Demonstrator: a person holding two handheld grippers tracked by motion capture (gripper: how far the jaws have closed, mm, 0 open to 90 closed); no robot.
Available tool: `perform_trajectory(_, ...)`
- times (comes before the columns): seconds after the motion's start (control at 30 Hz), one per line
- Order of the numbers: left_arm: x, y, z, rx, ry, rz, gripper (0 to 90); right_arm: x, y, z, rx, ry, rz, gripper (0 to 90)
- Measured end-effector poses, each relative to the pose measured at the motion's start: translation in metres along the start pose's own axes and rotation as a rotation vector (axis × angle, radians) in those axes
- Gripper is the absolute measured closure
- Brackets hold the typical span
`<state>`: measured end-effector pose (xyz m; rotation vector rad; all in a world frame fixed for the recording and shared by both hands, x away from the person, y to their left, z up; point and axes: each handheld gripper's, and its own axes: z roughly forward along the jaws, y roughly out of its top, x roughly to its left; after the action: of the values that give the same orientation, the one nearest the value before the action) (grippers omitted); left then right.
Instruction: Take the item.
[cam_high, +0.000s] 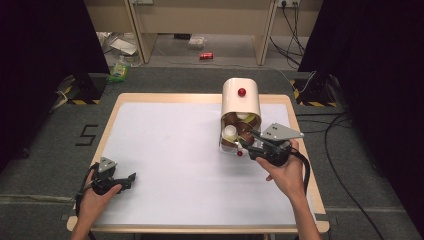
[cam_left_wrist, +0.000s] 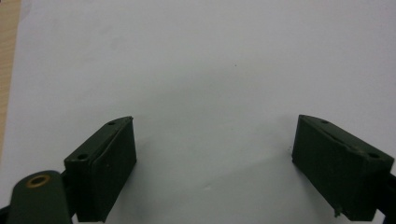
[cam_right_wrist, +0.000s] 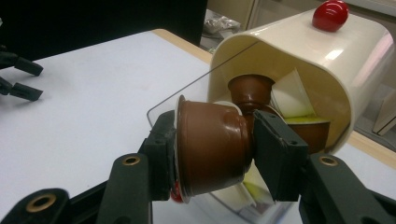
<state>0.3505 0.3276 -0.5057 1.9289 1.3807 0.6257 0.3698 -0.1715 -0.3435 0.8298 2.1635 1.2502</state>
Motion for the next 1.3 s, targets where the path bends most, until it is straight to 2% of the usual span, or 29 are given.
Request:
perform_trajectory(0.2, 0.0, 0.0, 0.0, 0.0, 0.001, 0.0, 12.8, 0.0, -0.01, -0.013, -0.01, 0.005, 0.01, 53.4)
perform_trajectory(0.4, -0.001, 0.0, 0.0, -0.003, 0.004, 0.003, 12.9, 0.003, -0.024, -0.025, -0.026, -0.009, 0.017, 53.3)
perform_trajectory(0.57, 0.0, 0.0, 0.0, -0.002, 0.003, 0.003, 12.9, 0.004, -0.042, -0.034, -0.008, -0.015, 0.025, 53.4)
perform_trajectory(0.8, -0.001, 0.0, 0.0, -0.004, 0.005, 0.004, 12.9, 0.001, -0.066, -0.033, 0.033, -0.022, 0.05, 53.4)
perform_trajectory(1.3, 0.0, 0.0, 0.0, 0.0, 0.001, 0.004, 13.1, -0.014, -0.096, -0.027, 0.098, -0.063, 0.087, 53.5)
